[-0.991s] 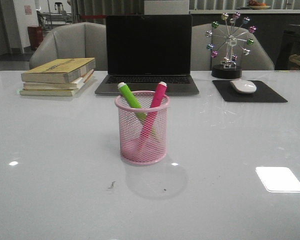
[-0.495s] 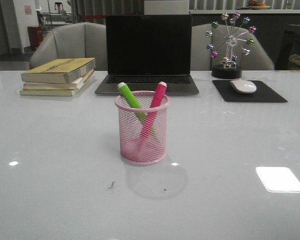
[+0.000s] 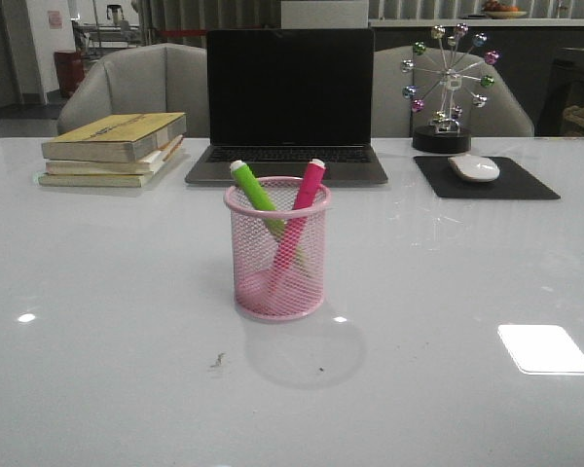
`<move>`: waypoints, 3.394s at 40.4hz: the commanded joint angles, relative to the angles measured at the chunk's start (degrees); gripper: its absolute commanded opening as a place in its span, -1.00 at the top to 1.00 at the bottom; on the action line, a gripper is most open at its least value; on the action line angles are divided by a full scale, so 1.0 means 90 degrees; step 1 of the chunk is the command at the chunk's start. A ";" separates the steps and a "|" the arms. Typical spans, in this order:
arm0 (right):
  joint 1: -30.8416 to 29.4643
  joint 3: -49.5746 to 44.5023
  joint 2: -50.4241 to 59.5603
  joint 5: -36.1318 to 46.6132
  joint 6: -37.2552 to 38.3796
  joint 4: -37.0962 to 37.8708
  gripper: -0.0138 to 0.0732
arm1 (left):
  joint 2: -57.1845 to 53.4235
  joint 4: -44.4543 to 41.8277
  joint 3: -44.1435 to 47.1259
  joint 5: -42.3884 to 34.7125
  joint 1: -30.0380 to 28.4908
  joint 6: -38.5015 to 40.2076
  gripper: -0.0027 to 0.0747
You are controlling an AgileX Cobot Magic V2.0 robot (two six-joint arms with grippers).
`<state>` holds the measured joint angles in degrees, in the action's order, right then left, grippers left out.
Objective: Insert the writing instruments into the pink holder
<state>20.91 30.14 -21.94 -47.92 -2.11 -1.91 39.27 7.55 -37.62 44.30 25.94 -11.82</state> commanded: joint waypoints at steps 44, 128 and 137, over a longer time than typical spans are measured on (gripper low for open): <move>-0.0045 0.0168 -0.0035 0.0439 -0.0041 0.0062 0.55 | -0.4527 -0.1135 0.4216 -0.5133 -0.2570 0.1629 0.70; -0.2558 -0.3497 0.2630 0.5495 -0.0074 -0.0502 0.55 | -0.4516 -0.1046 0.4244 -0.5247 -0.2570 0.1629 0.70; -0.2558 -0.3497 0.2630 0.5818 -0.0074 -0.0517 0.55 | -0.4516 -0.1046 0.4244 -0.5247 -0.2570 0.1629 0.70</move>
<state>-1.79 -1.58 0.65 -1.88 -2.21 -6.23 -0.28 -2.37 0.25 2.27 2.82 2.20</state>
